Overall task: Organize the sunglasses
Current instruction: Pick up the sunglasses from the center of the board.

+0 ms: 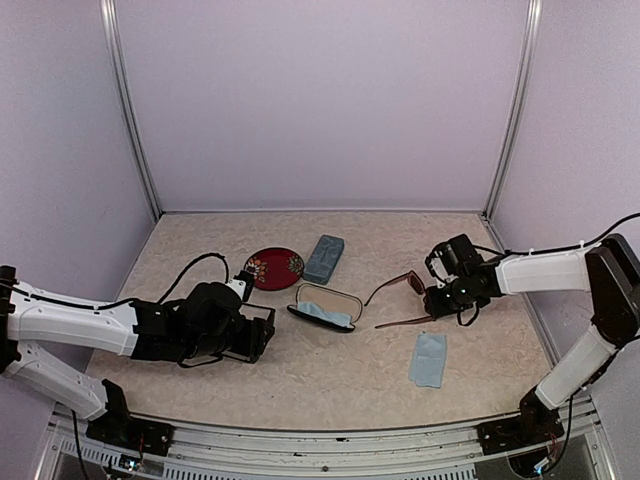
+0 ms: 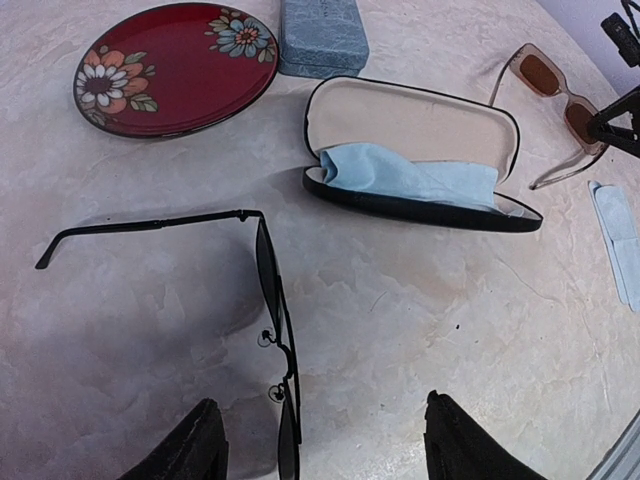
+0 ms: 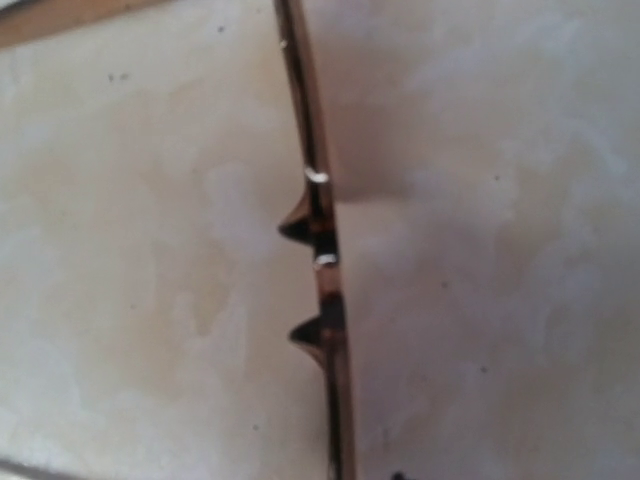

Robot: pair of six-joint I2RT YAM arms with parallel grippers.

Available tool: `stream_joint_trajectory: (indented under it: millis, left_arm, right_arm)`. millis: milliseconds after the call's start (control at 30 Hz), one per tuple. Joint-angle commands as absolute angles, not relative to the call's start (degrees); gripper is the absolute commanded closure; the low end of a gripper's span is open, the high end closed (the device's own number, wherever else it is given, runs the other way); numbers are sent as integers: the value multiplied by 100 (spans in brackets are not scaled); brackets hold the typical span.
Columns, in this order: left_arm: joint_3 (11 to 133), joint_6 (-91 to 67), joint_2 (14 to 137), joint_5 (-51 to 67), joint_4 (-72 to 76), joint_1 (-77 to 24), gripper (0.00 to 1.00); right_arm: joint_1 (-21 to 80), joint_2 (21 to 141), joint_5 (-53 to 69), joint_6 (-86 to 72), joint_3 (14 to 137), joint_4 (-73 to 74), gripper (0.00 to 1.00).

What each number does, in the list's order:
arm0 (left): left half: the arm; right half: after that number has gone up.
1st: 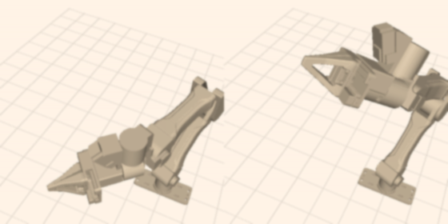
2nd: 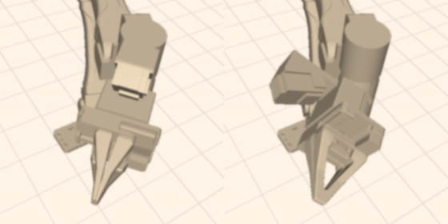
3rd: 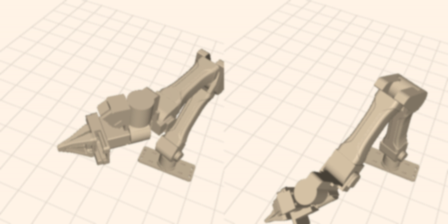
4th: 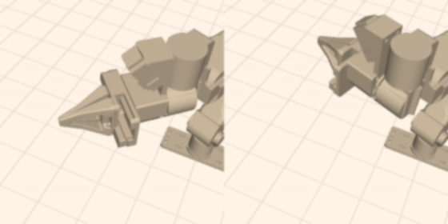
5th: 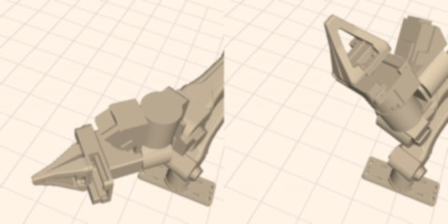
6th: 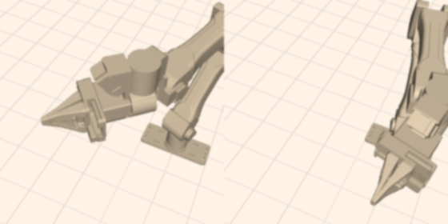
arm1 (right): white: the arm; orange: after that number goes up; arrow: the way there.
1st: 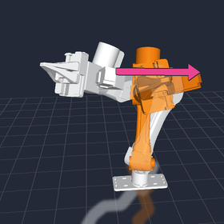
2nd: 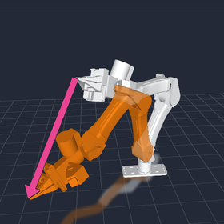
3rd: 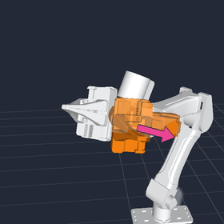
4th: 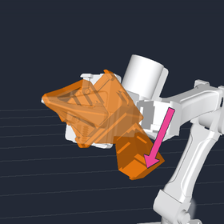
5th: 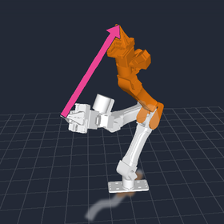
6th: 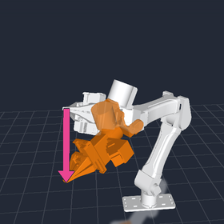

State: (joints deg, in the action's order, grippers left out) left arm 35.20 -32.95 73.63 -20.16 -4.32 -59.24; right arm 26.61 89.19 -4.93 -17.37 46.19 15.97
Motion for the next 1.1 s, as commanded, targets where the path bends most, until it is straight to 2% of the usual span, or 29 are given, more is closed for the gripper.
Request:
stream_joint_trajectory:
  millis: [0,133,333,567,900,1067]
  left_arm:
    - [3700,-3217,7372,-2085,-387,-5952,34]
    - [3713,-3209,7393,-2079,-378,-5954,34]
    - [3750,-3190,7428,-2066,-378,-5959,34]
    - [3990,-2899,7508,-2004,-321,-6006,34]
    - [4547,-1885,7427,-1797,-81,-5966,33]
    - [4503,-1665,7028,-756,25,-5424,33]
  right_arm:
    - [2602,8965,-422,-1661,4770,1477,76]
    - [2602,8972,-479,-1638,4803,1506,89]
    - [2606,8822,-604,-1607,4821,1607,100]
    - [2606,8104,-740,-1523,4937,2028,100]
    - [2888,6733,1114,-1033,5050,2545,100]
    - [3463,6466,1776,-795,4973,2546,100]
